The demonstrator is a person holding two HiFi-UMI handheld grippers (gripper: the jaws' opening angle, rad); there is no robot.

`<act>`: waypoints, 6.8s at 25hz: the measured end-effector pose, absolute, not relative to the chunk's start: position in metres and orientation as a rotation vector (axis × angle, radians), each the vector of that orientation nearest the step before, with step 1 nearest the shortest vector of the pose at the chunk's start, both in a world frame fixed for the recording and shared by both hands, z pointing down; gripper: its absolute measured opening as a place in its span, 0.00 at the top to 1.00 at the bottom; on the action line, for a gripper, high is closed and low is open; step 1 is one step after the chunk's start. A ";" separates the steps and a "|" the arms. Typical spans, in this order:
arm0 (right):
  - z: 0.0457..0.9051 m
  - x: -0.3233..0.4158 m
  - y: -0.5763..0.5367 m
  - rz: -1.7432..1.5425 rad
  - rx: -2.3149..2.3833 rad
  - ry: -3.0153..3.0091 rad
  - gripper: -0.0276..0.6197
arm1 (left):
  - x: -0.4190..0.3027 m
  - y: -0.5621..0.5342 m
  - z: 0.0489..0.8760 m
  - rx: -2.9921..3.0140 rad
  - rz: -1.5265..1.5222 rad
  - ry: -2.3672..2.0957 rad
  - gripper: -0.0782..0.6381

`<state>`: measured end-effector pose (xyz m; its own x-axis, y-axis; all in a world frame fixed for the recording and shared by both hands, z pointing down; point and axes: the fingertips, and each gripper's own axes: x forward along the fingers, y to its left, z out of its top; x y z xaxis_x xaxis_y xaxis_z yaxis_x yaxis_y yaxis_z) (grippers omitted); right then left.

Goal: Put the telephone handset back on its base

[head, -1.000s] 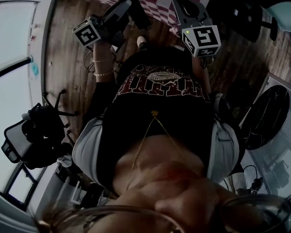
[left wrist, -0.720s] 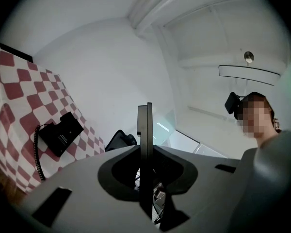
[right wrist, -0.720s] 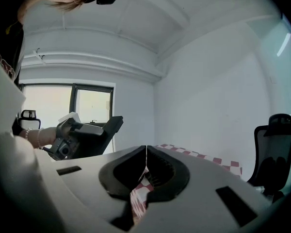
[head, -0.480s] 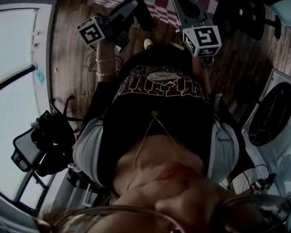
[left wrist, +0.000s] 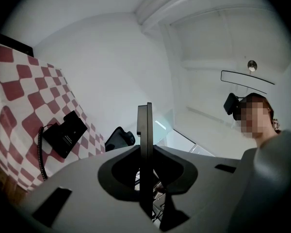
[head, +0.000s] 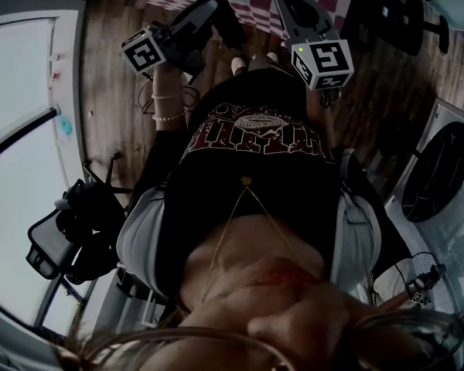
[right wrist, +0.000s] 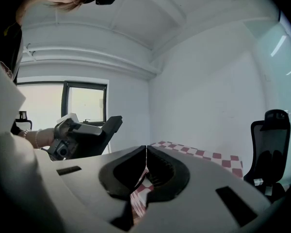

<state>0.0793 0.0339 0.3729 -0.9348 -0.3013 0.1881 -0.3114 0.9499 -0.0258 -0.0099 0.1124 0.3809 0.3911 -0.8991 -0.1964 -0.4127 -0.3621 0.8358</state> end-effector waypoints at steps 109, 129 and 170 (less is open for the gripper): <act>0.407 -0.049 -0.132 0.310 1.111 -2.627 0.93 | -0.154 -0.101 0.452 1.963 -0.389 -0.548 0.78; 0.424 -0.036 -0.130 0.373 1.179 -2.554 0.93 | -0.156 -0.110 0.493 1.918 -0.301 -0.561 0.78; 0.440 -0.010 -0.138 0.442 1.262 -2.457 0.93 | -0.153 -0.114 0.586 1.842 -0.117 -0.591 0.78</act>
